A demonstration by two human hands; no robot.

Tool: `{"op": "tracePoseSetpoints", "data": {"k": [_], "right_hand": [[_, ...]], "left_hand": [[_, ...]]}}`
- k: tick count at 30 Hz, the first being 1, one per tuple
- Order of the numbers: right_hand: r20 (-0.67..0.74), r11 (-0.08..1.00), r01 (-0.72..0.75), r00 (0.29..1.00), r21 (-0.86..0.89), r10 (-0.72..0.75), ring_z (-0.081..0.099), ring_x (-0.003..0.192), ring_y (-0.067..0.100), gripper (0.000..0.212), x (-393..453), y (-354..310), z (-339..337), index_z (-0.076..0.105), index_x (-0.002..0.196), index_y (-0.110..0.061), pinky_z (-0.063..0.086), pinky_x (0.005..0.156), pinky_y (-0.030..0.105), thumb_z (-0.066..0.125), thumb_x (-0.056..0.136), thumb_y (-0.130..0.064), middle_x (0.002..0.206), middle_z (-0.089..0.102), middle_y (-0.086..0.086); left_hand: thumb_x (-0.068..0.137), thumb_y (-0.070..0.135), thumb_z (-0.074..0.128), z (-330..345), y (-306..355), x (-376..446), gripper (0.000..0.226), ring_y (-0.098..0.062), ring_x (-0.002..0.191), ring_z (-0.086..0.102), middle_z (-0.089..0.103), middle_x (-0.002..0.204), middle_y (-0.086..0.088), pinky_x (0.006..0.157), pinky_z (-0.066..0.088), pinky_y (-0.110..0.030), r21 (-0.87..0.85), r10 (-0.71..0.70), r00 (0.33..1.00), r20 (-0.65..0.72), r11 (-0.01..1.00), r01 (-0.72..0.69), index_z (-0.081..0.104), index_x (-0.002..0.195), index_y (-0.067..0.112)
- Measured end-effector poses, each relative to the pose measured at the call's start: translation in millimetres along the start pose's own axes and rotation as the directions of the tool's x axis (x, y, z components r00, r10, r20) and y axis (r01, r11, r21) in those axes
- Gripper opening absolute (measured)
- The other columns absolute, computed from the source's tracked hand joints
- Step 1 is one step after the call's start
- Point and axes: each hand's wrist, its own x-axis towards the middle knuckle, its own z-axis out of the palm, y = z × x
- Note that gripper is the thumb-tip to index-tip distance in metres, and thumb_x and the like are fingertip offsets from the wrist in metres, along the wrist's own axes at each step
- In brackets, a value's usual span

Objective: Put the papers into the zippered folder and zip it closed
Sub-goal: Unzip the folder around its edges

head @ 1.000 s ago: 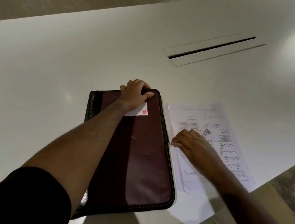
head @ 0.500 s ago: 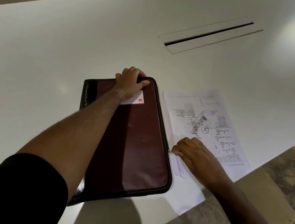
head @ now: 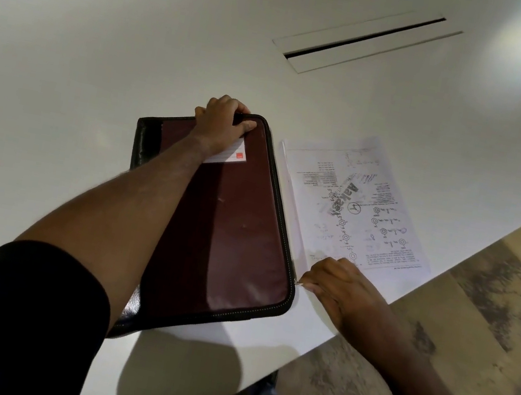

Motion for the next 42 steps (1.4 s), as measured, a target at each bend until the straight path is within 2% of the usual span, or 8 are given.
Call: {"op": "tracePoseSetpoints", "data": {"k": [3,7,13,17,23,28,34,42], "right_hand": [[-0.006,1.000,-0.005,1.000,-0.007,0.005,0.070,0.089,0.022,0.015,-6,-10,0,0.081,0.095,-0.001,0.049,0.080,0.033,0.073,0.090,0.011,0.092,0.080,0.011],[0.004,0.996,-0.077,0.997,0.033,0.077,0.051,0.090,0.015,0.031,-14,-22,11,0.080,0.093,-0.003,0.045,0.079,0.031,0.092,0.070,0.015,0.088,0.077,0.011],[-0.011,0.929,-0.315,0.946,0.195,0.323,0.064,0.093,0.020,0.012,-33,-41,33,0.077,0.105,-0.009,0.053,0.084,0.036,0.074,0.097,0.000,0.099,0.071,0.004],[-0.041,0.905,-0.357,0.926,0.233,0.376,0.069,0.091,0.025,0.011,-35,-44,36,0.078,0.106,-0.006,0.049,0.086,0.029,0.074,0.096,-0.003,0.099,0.073,0.006],[-0.092,0.899,-0.341,0.922,0.273,0.377,0.066,0.084,0.017,0.012,-35,-50,35,0.078,0.102,-0.004,0.054,0.079,0.028,0.079,0.092,0.002,0.091,0.071,0.004],[-0.114,0.855,-0.394,0.885,0.338,0.452,0.066,0.077,0.016,0.008,-34,-56,38,0.079,0.100,-0.006,0.056,0.073,0.032,0.081,0.092,-0.004,0.085,0.069,-0.002],[-0.011,0.754,-0.527,0.817,0.391,0.576,0.066,0.077,-0.006,0.013,-31,-54,38,0.085,0.103,-0.015,0.046,0.070,0.000,0.085,0.090,-0.014,0.083,0.069,-0.017],[0.048,0.616,-0.591,0.741,0.521,0.670,0.073,0.085,0.007,0.014,-36,-57,41,0.085,0.106,-0.016,0.057,0.077,0.018,0.080,0.094,-0.013,0.090,0.079,-0.010]], "left_hand": [[0.095,0.046,0.064,0,0,-1,0.036,-0.026,0.127,0.048,0.061,0.130,-0.002,0.103,0.029,-0.044,0.003,0.004,1.000,-0.004,1.000,-0.004,0.068,0.118,0.019],[0.095,0.046,0.064,-1,-1,-1,0.035,-0.027,0.126,0.049,0.062,0.129,-0.002,0.104,0.029,-0.046,0.009,0.007,1.000,-0.010,1.000,-0.006,0.068,0.117,0.020],[0.096,0.046,0.062,0,3,-3,0.038,-0.027,0.127,0.050,0.062,0.130,-0.003,0.104,0.030,-0.045,0.056,0.008,1.000,-0.026,0.998,-0.006,0.067,0.121,0.018],[0.096,0.042,0.063,-2,14,-16,0.039,-0.027,0.131,0.047,0.057,0.137,-0.004,0.108,0.030,-0.045,0.092,-0.006,0.998,-0.061,0.996,0.012,0.064,0.127,0.019],[0.093,0.039,0.065,-3,48,-103,0.025,-0.023,0.121,0.050,0.060,0.123,0.003,0.098,0.032,-0.037,-0.061,0.105,0.986,-0.130,0.992,-0.114,0.068,0.113,0.025],[0.096,0.044,0.059,5,68,-202,0.010,-0.011,0.106,0.045,0.055,0.102,0.016,0.091,0.027,-0.036,-0.093,0.161,0.986,-0.050,0.982,-0.165,0.062,0.097,0.034],[0.099,0.051,0.053,2,73,-275,0.021,-0.005,0.099,0.046,0.051,0.093,0.020,0.093,0.027,-0.030,-0.177,0.199,0.979,0.039,0.966,-0.189,0.052,0.085,0.035],[0.093,0.051,0.059,11,78,-314,0.021,-0.004,0.095,0.046,0.050,0.097,0.019,0.091,0.030,-0.034,-0.036,0.364,0.927,0.086,0.931,-0.363,0.070,0.087,0.034]]}}
